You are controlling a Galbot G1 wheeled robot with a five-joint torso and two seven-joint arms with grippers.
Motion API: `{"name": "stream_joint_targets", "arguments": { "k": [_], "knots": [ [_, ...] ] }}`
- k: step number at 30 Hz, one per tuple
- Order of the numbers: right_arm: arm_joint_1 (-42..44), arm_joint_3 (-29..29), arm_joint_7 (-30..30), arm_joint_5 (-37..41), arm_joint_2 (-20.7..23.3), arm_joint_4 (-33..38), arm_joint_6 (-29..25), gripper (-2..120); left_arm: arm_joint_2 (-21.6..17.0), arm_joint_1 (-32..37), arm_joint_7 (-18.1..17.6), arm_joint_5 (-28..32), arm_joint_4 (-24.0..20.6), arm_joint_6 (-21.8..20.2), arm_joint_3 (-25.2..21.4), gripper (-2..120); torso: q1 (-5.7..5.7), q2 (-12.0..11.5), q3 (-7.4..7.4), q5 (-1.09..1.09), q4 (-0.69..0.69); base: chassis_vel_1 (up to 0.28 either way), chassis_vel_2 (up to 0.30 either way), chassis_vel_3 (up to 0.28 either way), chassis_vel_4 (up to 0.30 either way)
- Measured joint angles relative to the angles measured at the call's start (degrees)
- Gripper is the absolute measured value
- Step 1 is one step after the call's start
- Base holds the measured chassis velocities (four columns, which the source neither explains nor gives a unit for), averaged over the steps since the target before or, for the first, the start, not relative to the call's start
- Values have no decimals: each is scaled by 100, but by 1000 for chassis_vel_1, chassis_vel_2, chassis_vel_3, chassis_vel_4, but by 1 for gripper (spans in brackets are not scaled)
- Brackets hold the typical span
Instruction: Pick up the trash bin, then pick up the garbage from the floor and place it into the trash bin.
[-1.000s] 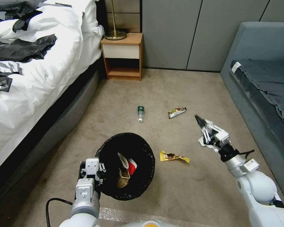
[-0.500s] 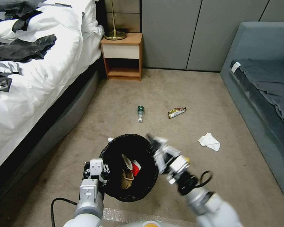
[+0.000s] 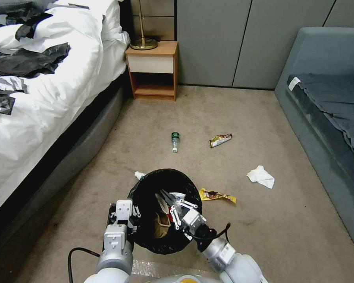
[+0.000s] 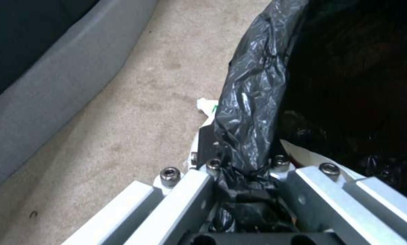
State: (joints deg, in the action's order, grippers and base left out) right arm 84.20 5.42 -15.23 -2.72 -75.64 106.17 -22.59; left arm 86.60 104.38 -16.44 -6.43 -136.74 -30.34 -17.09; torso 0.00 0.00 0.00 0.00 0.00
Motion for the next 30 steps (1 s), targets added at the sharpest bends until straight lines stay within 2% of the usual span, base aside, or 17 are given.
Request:
{"name": "stream_joint_targets", "arguments": {
  "k": [3, 9, 11, 12, 13, 14, 17, 18, 19, 20, 22, 25, 30],
  "knots": [
    [-40, 25, 27, -31, 0, -56, 56, 2, 1, 14, 1, -5, -8, 4, 1, 0, 0, 0, 0, 0, 0, 0, 0, 0, 0],
    [-16, -30, 41, -77, -2, -43, 97, 25, 6, 13, 3, -11, -21, 7, -1, 0, 0, 0, 0, 0, 0, 0, 0, 0, 0],
    [-16, -30, 41, -77, -2, -43, 97, 25, 6, 13, 3, -11, -21, 7, -1, 0, 0, 0, 0, 0, 0, 0, 0, 0, 0],
    [10, -54, 41, -102, -5, 4, 102, 35, 10, 8, 5, -15, -21, 13, -1, 0, 0, 0, 0, 0, -1, 0, 0, 0, 0],
    [19, -62, 41, -113, -5, 23, 104, 39, 10, 8, 5, -18, -21, 17, -1, 0, 0, 0, 0, 0, -1, 0, 0, 0, 0],
    [19, -62, 41, -113, -5, 23, 104, 39, 10, 8, 5, -18, -21, 17, -1, 0, 0, 0, 0, 0, -1, 0, 0, 0, 0],
    [18, -26, 37, -121, 5, 100, 112, 55, 11, 12, 6, -23, -21, 23, 6, 0, 0, 0, 0, 0, 0, 0, 0, 0, 0],
    [18, -26, 37, -121, 5, 100, 112, 55, 11, 12, 6, -23, -21, 23, 6, 0, 0, 0, 0, 0, 0, 0, 0, 0, 0],
    [32, -5, 36, -109, 26, 154, 125, 61, 5, 13, 8, -23, -24, 24, 6, 0, 0, 0, 0, 0, 0, 0, 0, 0, 0],
    [97, 12, 36, -101, 74, 280, 167, 73, -9, 9, 10, -23, -29, 26, -6, 0, 0, 0, 0, 0, -1, 0, 0, 0, 0],
    [119, 11, 37, -100, 81, 323, 177, 77, -10, 8, 10, -23, -29, 26, -7, 0, 0, 0, 0, 0, 0, 0, 0, 0, 0],
    [172, -17, 37, -101, 86, 449, 186, 92, -7, 6, 14, -35, -29, 26, 12, 0, 0, 0, 0, 0, -1, 0, 0, 0, 0],
    [193, -4, 107, -67, 95, 834, 266, 100, -14, 8, 16, -42, -28, 26, -4, 0, 0, 1, 0, 0, 0, 0, 0, 0, 0]
  ]
}}
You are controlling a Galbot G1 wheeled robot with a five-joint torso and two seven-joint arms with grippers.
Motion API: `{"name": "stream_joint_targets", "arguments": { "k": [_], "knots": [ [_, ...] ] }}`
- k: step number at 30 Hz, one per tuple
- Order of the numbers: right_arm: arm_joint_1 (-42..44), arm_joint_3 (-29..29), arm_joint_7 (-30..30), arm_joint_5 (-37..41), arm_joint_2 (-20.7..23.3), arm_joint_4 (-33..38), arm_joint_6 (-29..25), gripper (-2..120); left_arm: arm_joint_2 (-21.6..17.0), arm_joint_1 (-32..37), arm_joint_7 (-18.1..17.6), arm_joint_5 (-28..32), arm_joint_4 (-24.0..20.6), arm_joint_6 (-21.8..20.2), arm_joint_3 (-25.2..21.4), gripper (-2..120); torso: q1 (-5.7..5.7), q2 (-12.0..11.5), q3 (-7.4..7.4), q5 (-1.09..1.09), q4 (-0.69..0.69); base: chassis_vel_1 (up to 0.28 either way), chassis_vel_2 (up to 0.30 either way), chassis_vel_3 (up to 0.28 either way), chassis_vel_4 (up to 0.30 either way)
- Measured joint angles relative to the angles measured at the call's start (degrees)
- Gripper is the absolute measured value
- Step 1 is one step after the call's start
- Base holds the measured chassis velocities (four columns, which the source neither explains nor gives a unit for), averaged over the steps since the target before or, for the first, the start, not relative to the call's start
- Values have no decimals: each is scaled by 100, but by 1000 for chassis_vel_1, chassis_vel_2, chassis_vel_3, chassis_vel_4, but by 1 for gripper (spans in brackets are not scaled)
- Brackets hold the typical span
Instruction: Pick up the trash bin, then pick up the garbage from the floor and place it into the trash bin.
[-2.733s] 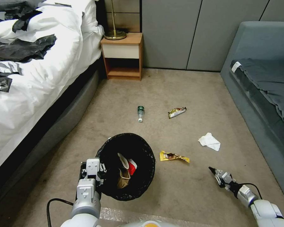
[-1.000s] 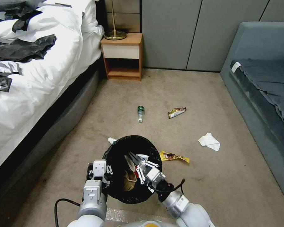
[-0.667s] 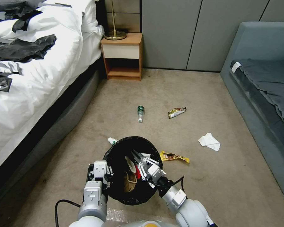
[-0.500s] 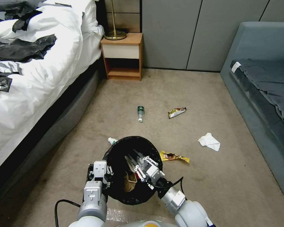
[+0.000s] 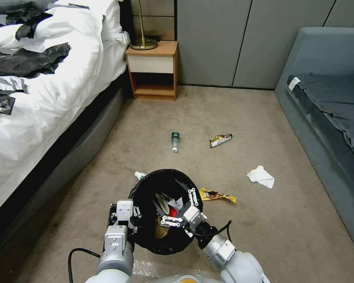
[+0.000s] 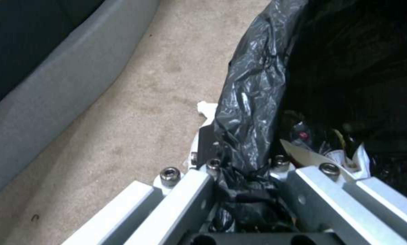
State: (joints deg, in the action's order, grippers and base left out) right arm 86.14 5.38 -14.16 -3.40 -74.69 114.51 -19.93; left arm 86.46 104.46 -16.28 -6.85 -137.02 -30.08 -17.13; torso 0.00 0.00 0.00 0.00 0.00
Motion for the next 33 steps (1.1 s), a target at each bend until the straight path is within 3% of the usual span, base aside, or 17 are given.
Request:
{"name": "stream_joint_targets", "arguments": {
  "k": [6, 9, 12, 16, 23, 33],
  "knots": [
    [285, 290, 556, -16, -50, 1012, 398, 100, -13, -33, 0, 10, 44, 0, -54, 0, -1, 0, 0, 0, 0, 0, 0, 0, 0],
    [813, 707, 1349, -275, -159, 1684, 683, 100, -18, -86, 1, 34, 103, 3, -105, 0, 0, 0, 0, 1, -1, 0, 0, 0, 0],
    [1226, 976, 1762, -315, -288, 1938, 715, 100, -12, -185, -3, 137, 140, 2, -200, 0, 0, 0, 0, 0, -1, 0, 0, 0, 0],
    [1664, 1464, 1948, -403, -444, 1861, 450, 100, -38, -332, -13, 320, 152, -61, -325, 0, 0, 0, 0, 0, 0, 0, 0, 0, 0],
    [2020, 1756, 1978, -398, -690, 1414, -23, 100, -67, -436, -33, 497, 149, -108, -438, 0, -1, 0, 0, 0, 0, 0, 0, 0, 0],
    [1794, 1872, 1870, -108, -714, 1143, 61, 100, -68, -507, -45, 601, 128, -160, -502, 0, 0, 0, 0, 1, -1, 0, 0, 0, 0]
  ]
}}
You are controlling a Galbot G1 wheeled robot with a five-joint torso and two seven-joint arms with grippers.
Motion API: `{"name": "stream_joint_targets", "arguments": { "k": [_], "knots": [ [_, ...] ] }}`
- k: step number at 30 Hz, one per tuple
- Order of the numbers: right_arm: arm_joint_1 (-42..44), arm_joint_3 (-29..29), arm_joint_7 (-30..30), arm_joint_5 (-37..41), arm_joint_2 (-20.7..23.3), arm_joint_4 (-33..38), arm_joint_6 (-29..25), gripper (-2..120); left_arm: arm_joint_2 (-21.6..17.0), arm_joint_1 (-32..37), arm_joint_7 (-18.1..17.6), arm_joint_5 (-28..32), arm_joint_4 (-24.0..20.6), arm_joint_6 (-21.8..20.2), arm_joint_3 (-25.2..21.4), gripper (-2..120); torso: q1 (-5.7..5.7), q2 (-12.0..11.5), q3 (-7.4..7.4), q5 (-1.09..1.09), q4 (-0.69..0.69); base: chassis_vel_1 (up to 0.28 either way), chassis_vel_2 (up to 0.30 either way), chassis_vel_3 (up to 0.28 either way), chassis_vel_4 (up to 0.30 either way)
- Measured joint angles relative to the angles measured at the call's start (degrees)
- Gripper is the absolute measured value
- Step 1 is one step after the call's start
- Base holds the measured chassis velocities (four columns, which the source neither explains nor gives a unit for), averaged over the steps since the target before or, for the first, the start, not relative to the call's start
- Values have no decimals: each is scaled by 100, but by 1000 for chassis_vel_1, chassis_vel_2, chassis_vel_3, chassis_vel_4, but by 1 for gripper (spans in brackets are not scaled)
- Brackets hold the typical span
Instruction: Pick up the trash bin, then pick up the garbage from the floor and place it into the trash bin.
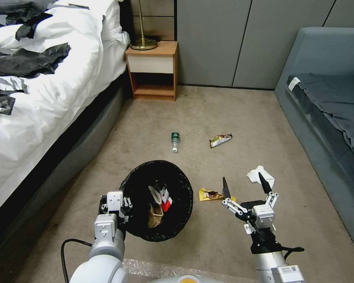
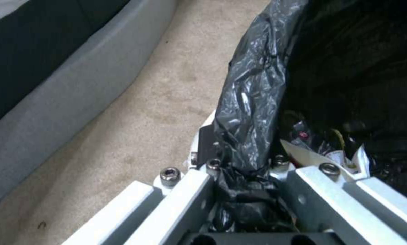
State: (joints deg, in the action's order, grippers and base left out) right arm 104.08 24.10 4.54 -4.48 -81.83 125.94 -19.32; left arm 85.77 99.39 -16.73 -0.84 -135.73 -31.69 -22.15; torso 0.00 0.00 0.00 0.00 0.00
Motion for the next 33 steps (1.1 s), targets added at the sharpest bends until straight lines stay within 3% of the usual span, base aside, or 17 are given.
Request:
{"name": "stream_joint_targets", "arguments": {
  "k": [3, 6, 10, 13, 14, 17, 24, 33],
  "knots": [
    [-384, 195, -290, 271, 207, -190, 257, 100, 5, 6, -2, -4, -1, -3, 6, 0, 0, 0, 0, 0, -1, 0, 0, 0, 0],
    [-1307, 489, -1331, 480, 800, -1155, 446, 100, 5, 45, -4, -47, -22, -3, 34, 0, 0, 0, 1, -2, 2, 0, 0, 0, 0],
    [-1733, 377, -1775, 384, 1237, -1819, 441, 100, 11, 85, -4, -81, -47, -3, 40, 0, 0, 0, 1, -3, 2, 0, 0, 0, 0],
    [-2312, 56, -2269, -60, 1707, -2965, 262, 100, 21, 135, -4, -131, -53, 2, 34, 0, 0, 0, 1, -1, 0, 0, 0, 0, 0],
    [-2312, 56, -2269, -60, 1707, -2965, 262, 100, 21, 135, -4, -131, -53, 2, 34, 0, 0, 0, 1, -1, 0, 0, 0, 0, 0],
    [-2881, -134, -2806, -843, 1692, -4233, -290, 100, 60, 170, -3, -182, -53, 9, 35, 0, 0, 0, 1, -2, -1, 0, 0, 0, 0],
    [-3662, -165, -3522, -1486, 1397, -5687, -953, 100, 103, 229, 0, -278, 12, 43, 73, 0, 0, 0, 1, -1, 2, 0, 0, 0, 0],
    [-4376, -86, -3499, -1729, 1119, -7024, -1272, 100, 118, 291, 6, -374, 28, 64, 136, 0, 0, 0, 1, 1, 0, 0, 0, 0, 0]
  ]
}}
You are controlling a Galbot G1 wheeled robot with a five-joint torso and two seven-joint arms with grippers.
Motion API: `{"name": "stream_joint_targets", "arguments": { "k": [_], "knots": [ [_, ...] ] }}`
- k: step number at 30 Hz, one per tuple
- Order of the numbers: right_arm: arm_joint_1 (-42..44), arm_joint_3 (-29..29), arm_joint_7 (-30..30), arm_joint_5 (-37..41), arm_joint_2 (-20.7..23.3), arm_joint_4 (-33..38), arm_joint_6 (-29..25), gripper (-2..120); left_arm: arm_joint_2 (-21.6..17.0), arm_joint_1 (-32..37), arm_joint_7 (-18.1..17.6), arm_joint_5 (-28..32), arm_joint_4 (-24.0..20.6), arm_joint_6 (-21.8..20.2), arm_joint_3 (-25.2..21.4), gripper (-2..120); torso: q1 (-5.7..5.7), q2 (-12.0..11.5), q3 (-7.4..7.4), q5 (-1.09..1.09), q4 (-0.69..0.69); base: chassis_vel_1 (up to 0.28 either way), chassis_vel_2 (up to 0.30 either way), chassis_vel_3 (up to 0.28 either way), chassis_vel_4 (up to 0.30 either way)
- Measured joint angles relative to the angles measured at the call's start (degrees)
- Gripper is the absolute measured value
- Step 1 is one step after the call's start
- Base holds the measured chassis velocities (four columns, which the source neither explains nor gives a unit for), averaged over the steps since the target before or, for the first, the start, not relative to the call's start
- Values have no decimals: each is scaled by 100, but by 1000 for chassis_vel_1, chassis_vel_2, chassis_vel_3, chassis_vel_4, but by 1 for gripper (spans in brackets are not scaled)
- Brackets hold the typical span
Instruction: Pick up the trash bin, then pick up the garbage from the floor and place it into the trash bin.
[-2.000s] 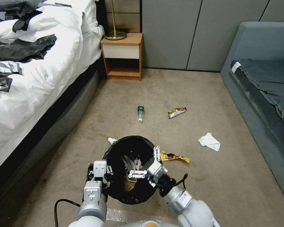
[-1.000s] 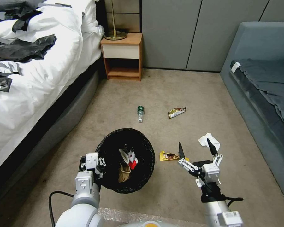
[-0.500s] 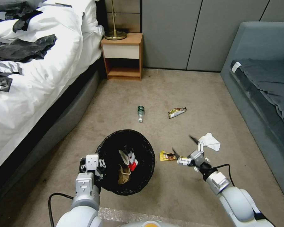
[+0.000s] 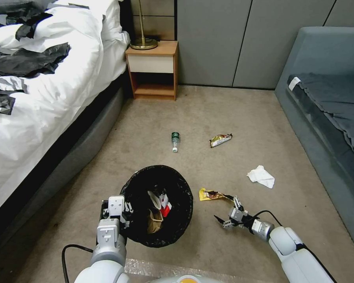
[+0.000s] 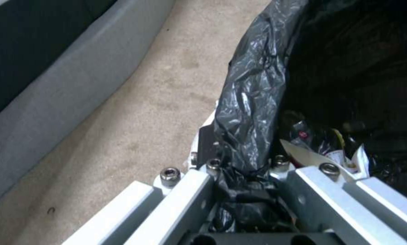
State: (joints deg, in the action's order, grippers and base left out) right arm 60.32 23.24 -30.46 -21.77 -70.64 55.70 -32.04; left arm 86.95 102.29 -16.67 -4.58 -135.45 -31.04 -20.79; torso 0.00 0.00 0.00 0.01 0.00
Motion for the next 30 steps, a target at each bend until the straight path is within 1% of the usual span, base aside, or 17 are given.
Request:
{"name": "stream_joint_targets", "arguments": {
  "k": [2, 3, 5, 6, 9, 14, 15, 16, 19, 21, 23, 24, 25, 26, 27, 29, 30],
  "knots": [
    [-204, 15, 110, -3, -90, -280, -10, 100, 2, 46, 0, -38, -1, 18, 6, 0, 0, 0, 0, -2, 1, 0, 0, 0, 0],
    [-204, 15, 110, -3, -90, -280, -10, 100, 2, 46, 0, -38, -1, 18, 6, 0, 0, 0, 0, -2, 1, 0, 0, 0, 0],
    [-414, 49, 318, -117, -204, -591, -3, 100, 4, 106, 0, -71, -21, 48, 6, 0, 0, 0, 0, 1, 1, 0, 0, 0, 0],
    [-414, 49, 318, -117, -204, -591, -3, 100, 4, 106, 0, -71, -21, 48, 6, 0, 0, 0, 0, 1, 1, 0, 0, 0, 0],
    [-741, 117, 512, -209, -371, -1150, -1, 100, 22, 182, 2, -115, -71, 92, 1, 0, 0, 0, 0, -1, 1, 0, 0, 0, 0],
    [-984, 143, 561, -203, -440, -1500, -1, 100, 42, 255, 2, -168, -106, 114, 0, 0, 0, 0, 0, 0, 1, 0, 0, 0, 0],
    [-1010, 137, 561, -190, -449, -1539, -7, 97, 52, 269, 2, -185, -110, 125, 0, 0, 0, 0, 0, 0, 1, 0, 0, 0, 0],
    [-1010, 137, 561, -190, -449, -1539, -7, 97, 52, 269, 2, -185, -110, 125, 0, 0, 0, 0, 0, 0, 1, 0, 0, 0, 0],
    [-1002, 114, 545, -158, -502, -1574, -22, 86, 73, 291, -1, -216, -114, 149, 16, 0, 0, 0, 0, 0, 1, 0, 0, 0, 0],
    [-984, 112, 546, -148, -521, -1578, -23, 84, 74, 292, -1, -219, -116, 159, 19, 0, 0, 0, -1, 0, 1, 0, 0, 0, 0],
    [-931, 108, 546, -129, -562, -1583, -24, 72, 73, 292, -1, -221, -118, 173, 22, 0, 0, 0, 0, -2, 0, 0, 0, 0, 0],
    [-931, 108, 546, -129, -562, -1583, -24, 72, 73, 292, -1, -221, -118, 173, 22, 0, 0, 0, 0, -2, 0, 0, 0, 0, 0],
    [-913, 108, 546, -127, -572, -1580, -25, 69, 73, 291, -2, -221, -118, 179, 23, 0, 0, 0, 0, -1, 0, 0, 0, 0, 0],
    [-882, 113, 546, -126, -587, -1552, -24, 62, 72, 289, -4, -221, -118, 192, 26, 0, 0, 0, 0, -1, -1, 0, 0, 0, 0],
    [-882, 113, 546, -126, -587, -1552, -24, 62, 72, 289, -4, -221, -118, 192, 26, 0, 0, 0, 0, -1, -1, 0, 0, 0, 0],
    [-851, 121, 554, -127, -607, -1500, -20, 52, 71, 285, -8, -221, -118, 210, 48, 0, 0, 0, 0, -1, 0, 0, 0, 0, 0],
    [-828, 127, 566, -132, -615, -1465, -14, 50, 72, 276, -9, -221, -118, 213, 66, 0, 0, 0, 0, -1, 1, 0, 0, 0, 0]
  ]
}}
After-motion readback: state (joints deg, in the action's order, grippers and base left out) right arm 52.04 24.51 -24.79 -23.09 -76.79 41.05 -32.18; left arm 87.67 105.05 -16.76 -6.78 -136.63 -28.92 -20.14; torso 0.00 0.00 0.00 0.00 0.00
